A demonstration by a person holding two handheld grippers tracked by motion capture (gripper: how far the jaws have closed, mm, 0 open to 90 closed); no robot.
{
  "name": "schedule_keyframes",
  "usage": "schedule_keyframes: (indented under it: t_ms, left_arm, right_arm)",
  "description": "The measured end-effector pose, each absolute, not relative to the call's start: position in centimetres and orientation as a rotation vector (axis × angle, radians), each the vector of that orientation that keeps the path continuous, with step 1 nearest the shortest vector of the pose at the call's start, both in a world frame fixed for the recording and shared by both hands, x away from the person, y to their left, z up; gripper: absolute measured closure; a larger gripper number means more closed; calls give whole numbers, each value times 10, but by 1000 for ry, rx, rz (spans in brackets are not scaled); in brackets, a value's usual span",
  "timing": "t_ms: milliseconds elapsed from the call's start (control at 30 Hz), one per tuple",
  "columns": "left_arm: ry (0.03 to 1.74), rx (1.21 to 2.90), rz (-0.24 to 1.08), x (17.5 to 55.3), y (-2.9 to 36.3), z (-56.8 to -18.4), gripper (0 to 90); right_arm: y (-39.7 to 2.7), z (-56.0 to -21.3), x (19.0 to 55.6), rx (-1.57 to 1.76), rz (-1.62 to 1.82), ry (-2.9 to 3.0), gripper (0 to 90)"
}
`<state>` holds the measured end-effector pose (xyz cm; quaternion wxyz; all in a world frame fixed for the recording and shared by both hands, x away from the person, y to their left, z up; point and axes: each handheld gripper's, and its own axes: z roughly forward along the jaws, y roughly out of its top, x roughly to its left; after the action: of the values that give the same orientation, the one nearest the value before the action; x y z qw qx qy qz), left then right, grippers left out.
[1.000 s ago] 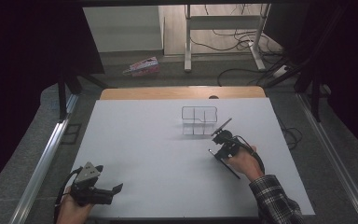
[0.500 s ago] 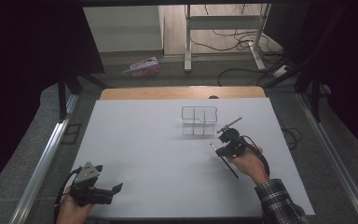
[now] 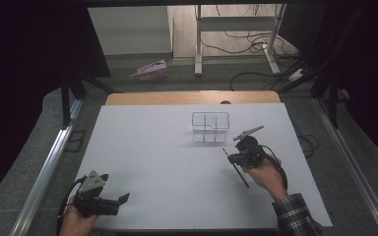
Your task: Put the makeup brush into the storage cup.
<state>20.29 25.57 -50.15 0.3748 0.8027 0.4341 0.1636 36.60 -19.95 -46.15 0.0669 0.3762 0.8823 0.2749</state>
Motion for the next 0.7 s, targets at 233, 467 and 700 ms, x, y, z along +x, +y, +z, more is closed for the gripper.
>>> schedule_keyframes:
  t_ms: [233, 467, 700]
  left_arm:
    - [1108, 2055, 416, 203, 255, -502, 2]
    - [1109, 2054, 416, 203, 255, -502, 2]
    - [1109, 2053, 417, 203, 256, -502, 2]
  right_arm:
    - [-200, -458, 361, 1103, 857, 2627, 851]
    - [-201, -450, 355, 1075, 921, 2578, 850]
    - [-206, -442, 351, 1054, 992, 2550, 850]
